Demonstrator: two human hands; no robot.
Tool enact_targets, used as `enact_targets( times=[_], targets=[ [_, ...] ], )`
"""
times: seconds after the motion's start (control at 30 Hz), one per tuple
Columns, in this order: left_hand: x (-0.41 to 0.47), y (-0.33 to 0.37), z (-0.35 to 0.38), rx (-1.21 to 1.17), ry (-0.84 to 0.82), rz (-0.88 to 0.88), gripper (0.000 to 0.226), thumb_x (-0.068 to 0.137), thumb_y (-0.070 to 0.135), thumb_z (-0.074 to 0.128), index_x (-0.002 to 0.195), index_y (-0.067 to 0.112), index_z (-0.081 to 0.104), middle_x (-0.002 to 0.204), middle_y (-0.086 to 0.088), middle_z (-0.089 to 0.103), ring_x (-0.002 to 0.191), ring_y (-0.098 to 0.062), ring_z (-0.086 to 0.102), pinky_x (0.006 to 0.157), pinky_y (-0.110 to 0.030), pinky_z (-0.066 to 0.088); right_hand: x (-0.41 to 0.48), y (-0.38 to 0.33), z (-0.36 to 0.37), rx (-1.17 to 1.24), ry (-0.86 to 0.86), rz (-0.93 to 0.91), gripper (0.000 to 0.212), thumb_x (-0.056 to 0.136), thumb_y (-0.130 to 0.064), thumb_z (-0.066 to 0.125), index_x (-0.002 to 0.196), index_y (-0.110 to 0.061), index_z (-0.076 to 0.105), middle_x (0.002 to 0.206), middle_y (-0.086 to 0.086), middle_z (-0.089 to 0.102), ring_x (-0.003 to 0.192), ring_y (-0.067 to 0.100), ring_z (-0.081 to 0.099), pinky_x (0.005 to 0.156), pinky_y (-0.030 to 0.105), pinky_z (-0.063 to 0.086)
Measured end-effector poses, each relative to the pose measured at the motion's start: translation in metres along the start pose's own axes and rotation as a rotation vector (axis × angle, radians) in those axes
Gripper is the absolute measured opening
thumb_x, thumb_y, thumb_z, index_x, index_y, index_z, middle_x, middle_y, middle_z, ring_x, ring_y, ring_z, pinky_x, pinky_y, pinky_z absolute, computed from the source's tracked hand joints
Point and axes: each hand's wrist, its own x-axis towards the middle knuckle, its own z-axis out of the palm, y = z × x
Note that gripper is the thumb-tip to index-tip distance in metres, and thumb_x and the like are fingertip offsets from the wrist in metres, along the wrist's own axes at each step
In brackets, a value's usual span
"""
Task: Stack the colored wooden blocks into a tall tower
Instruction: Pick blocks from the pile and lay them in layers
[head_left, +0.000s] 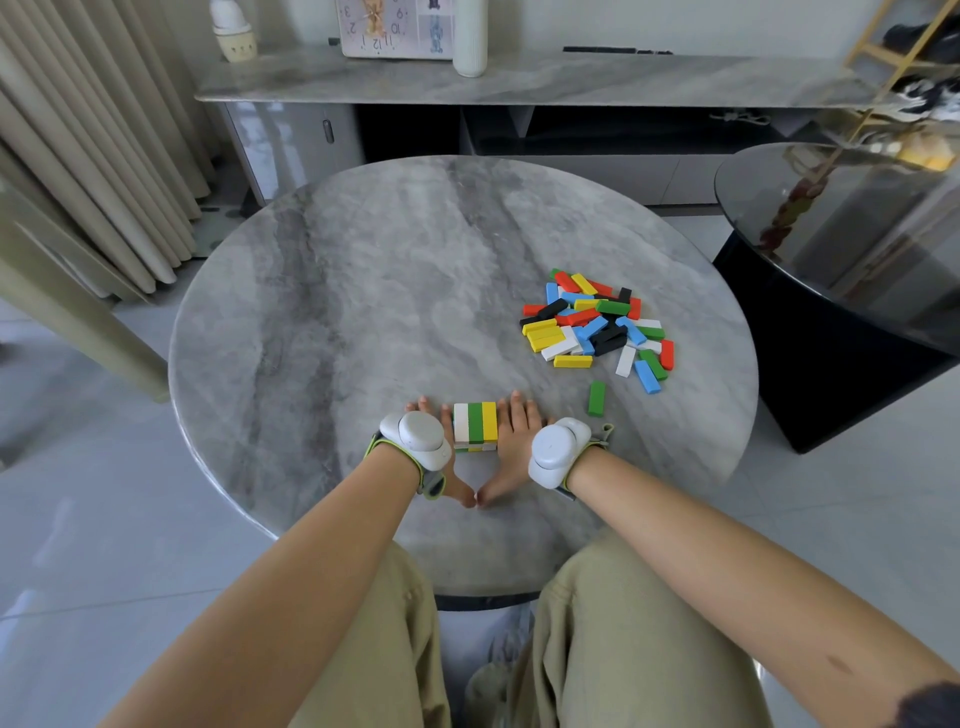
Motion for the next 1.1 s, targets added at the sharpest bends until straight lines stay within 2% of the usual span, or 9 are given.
enact_targets(
  times=[0.33, 0.57, 0.77, 1.1],
  targets=[
    [-0.006, 0.000, -0.003, 0.087, 0.002, 0.005, 0.124, 0.072, 0.079, 0.047, 0.146, 0.005, -0.020, 0.154, -0.025, -0.017, 0.145, -0.039, -0.008, 0.118, -0.045, 0.007, 0.005, 0.004, 0.003, -0.044, -0.021, -0.010, 0.139, 0.059, -0.077, 0.064, 0.146, -0.004, -0.018, 0.154, 0.021, -0.019, 0.143, 0.040, -0.014, 0.117, 0.049, 0.002],
    [-0.009, -0.005, -0.006, -0.024, 0.056, 0.028, 0.131, 0.068, 0.071, 0.062, 0.145, 0.009, -0.024, 0.155, -0.017, -0.020, 0.146, -0.034, -0.010, 0.118, -0.044, 0.009, -0.008, 0.011, -0.012, -0.039, -0.018, -0.081, 0.127, 0.072, -0.060, 0.067, 0.146, 0.000, -0.017, 0.156, 0.019, -0.015, 0.145, 0.034, -0.013, 0.118, 0.042, 0.000],
    [-0.008, -0.002, -0.006, 0.001, 0.026, 0.011, 0.131, 0.068, 0.074, 0.059, 0.144, 0.008, -0.026, 0.154, -0.019, -0.021, 0.145, -0.035, -0.012, 0.118, -0.046, 0.010, -0.005, 0.007, -0.012, 0.011, -0.034, -0.048, 0.125, 0.072, -0.058, 0.068, 0.146, -0.008, -0.019, 0.156, 0.018, -0.016, 0.144, 0.036, -0.012, 0.117, 0.048, 0.006],
    [-0.011, 0.002, -0.008, 0.019, 0.041, 0.015, 0.128, 0.071, 0.073, 0.056, 0.144, 0.006, -0.024, 0.154, -0.021, -0.018, 0.145, -0.034, -0.008, 0.118, -0.042, 0.010, -0.007, 0.005, -0.014, 0.004, -0.045, -0.038, 0.123, 0.074, -0.056, 0.068, 0.146, -0.008, -0.019, 0.155, 0.019, -0.017, 0.144, 0.037, -0.012, 0.117, 0.049, 0.007]
  ],
)
